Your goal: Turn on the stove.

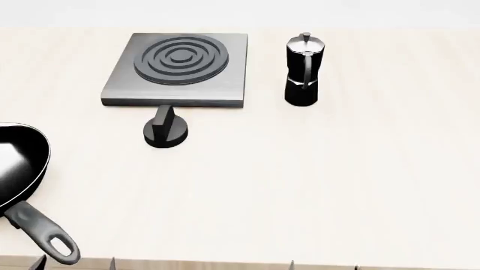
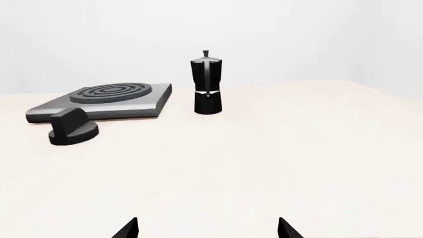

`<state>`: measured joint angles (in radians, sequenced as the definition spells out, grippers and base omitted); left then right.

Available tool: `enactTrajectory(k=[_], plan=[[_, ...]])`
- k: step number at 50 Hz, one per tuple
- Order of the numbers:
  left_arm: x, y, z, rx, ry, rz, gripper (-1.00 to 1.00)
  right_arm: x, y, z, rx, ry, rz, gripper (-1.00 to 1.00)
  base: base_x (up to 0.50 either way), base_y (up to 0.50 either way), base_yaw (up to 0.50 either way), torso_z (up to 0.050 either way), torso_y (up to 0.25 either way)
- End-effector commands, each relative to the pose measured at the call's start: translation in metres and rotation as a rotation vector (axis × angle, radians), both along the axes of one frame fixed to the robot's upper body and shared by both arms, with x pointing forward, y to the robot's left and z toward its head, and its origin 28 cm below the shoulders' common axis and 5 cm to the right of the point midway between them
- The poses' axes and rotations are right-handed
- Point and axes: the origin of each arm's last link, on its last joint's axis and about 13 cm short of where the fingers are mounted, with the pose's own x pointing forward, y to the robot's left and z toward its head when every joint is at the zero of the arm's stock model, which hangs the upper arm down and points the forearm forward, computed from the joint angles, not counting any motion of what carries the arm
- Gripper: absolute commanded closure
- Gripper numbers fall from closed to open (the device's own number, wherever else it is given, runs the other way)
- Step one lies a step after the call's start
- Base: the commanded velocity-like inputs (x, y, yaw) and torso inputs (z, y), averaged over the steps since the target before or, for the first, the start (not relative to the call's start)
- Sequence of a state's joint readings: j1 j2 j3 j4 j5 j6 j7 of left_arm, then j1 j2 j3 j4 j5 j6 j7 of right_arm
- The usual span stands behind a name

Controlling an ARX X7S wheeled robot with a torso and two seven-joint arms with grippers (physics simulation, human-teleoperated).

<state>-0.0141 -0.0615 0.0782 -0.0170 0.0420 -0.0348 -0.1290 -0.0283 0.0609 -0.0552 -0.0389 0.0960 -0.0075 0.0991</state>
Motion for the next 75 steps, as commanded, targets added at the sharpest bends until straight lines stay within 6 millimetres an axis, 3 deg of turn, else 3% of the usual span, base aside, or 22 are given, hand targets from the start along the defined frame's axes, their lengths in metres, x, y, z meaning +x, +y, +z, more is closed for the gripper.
enactTrajectory(k=[1,9,17,40,75], plan=[[-0.009,0.0,0.031,-0.035,-0.093,-0.002,-1.0,-0.009,0.002,0.041,0.01,-0.141,-0.006,-1.0,0.0,0.0,0.0,0.0,0.0],[-0.024,0.001,0.073,-0.061,-0.2,-0.003,-1.0,-0.024,0.005,0.093,0.021,-0.296,0.014,-1.0,0.0,0.0,0.0,0.0,0.0],[-0.041,0.002,0.103,-0.079,-0.279,-0.019,-1.0,-0.038,0.006,0.122,0.026,-0.381,0.015,-1.0,0.0,0.0,0.0,0.0,0.0],[-0.045,0.002,0.1,-0.091,-0.317,-0.015,-1.0,-0.043,0.005,0.13,0.016,-0.412,0.003,-1.0,0.02,0.0,0.0,0.0,0.0],[-0.051,0.0,0.102,-0.117,-0.307,-0.059,-1.0,-0.046,0.004,0.134,0.021,-0.419,0.006,-1.0,0.5,0.0,0.0,0.0,0.0]])
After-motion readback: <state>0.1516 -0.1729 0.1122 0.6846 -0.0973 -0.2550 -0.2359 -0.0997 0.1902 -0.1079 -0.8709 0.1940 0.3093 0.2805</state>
